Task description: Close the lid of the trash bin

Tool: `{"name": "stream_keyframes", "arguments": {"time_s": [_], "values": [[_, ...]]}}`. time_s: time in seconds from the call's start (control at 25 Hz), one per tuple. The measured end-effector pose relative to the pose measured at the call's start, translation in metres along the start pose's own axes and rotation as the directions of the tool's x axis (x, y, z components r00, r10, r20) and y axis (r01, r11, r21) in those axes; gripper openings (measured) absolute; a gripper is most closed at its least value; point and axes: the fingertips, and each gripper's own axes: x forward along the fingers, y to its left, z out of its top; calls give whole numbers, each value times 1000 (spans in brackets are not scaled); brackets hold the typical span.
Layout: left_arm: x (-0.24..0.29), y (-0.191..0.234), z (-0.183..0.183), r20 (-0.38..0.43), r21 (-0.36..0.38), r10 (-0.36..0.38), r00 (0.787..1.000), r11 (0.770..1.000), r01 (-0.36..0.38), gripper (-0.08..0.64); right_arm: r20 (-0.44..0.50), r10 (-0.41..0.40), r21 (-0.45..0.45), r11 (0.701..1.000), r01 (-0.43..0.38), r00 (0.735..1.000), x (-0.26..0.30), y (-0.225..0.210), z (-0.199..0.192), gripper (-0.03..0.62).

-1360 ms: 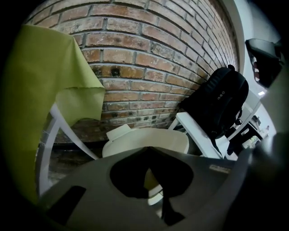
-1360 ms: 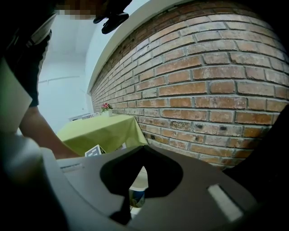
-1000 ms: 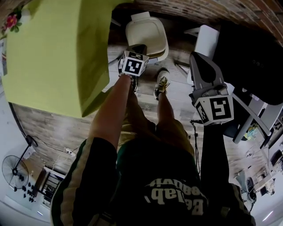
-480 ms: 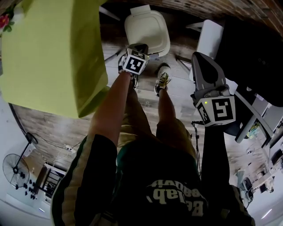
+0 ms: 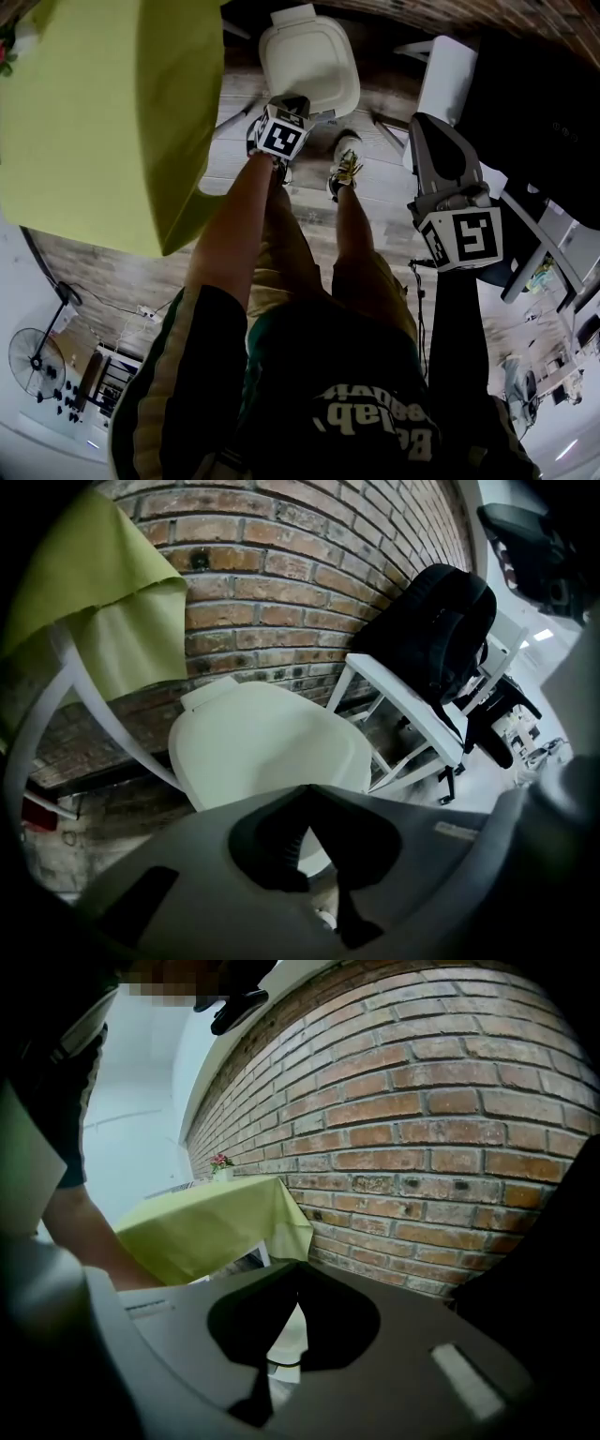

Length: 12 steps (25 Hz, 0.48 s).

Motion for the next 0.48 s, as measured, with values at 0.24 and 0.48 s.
{"name": "stream_keyframes", "arguments": {"time_s": [0.24,0.48], "values": [[5,1,-9,-21,-3,-17,1000,1000,16,5,-10,0,4,1000,0,1000,2,2,-5,11],[7,3,-11,-21,1,-18,1000,1000,18,5,-17,4,4,1000,-4,1000,5,5,-7,11]]}}
